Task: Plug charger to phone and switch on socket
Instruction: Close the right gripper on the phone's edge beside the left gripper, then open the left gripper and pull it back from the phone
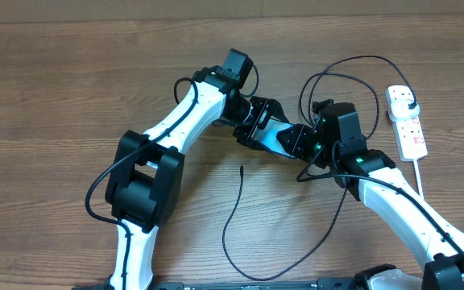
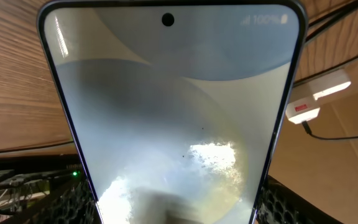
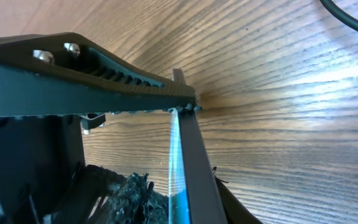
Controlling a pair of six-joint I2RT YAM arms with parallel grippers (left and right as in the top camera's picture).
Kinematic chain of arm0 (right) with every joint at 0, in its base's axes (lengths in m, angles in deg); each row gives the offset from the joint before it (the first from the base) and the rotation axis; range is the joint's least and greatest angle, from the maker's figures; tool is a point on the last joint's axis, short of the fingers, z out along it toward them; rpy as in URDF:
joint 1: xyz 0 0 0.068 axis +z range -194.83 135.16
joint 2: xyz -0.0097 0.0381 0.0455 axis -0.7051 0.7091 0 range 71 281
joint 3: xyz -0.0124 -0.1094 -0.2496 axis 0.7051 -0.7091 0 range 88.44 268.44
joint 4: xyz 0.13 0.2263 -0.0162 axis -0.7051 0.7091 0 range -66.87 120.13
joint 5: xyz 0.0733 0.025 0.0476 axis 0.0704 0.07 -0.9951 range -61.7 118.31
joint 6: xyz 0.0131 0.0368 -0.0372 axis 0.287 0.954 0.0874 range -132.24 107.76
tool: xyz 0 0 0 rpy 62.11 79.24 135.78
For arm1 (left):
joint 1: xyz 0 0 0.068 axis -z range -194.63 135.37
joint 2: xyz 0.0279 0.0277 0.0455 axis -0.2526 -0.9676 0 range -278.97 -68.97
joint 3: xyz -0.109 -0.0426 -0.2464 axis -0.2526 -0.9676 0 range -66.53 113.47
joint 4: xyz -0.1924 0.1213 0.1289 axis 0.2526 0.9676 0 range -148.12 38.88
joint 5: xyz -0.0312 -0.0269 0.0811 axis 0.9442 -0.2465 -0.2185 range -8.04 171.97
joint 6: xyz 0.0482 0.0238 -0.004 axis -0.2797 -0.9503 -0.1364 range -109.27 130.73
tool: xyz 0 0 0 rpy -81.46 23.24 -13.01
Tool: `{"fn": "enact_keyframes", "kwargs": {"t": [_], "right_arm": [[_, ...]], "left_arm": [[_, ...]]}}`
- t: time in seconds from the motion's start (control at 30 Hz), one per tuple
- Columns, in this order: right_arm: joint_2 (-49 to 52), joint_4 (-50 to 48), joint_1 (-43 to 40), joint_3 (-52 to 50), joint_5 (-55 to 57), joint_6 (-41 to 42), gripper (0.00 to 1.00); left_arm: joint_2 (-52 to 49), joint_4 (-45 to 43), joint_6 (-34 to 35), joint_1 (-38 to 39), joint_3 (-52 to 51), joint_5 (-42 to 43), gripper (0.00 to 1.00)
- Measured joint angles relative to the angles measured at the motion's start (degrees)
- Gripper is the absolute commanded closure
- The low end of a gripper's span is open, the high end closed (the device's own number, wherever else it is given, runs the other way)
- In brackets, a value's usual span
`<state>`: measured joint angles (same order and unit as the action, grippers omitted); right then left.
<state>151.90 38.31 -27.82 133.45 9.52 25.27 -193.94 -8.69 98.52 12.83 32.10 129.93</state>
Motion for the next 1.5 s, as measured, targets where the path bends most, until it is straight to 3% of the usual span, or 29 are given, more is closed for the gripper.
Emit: {"fn": "enact_keyframes", "kwargs": {"t": [0.6, 1.5], "right_arm": [[0.07, 0.13, 0.00, 0.00, 0.83, -0.02, 0.85], [0.07, 0.24, -0.04, 0.00, 1.29, 0.68, 0.96]], "left_arm": [[0.00, -0.20, 0.59, 0.31, 0.00, 0.00, 0.96], [0.00, -0.66, 0.59, 0.31, 0.00, 0.00, 0.96]]}}
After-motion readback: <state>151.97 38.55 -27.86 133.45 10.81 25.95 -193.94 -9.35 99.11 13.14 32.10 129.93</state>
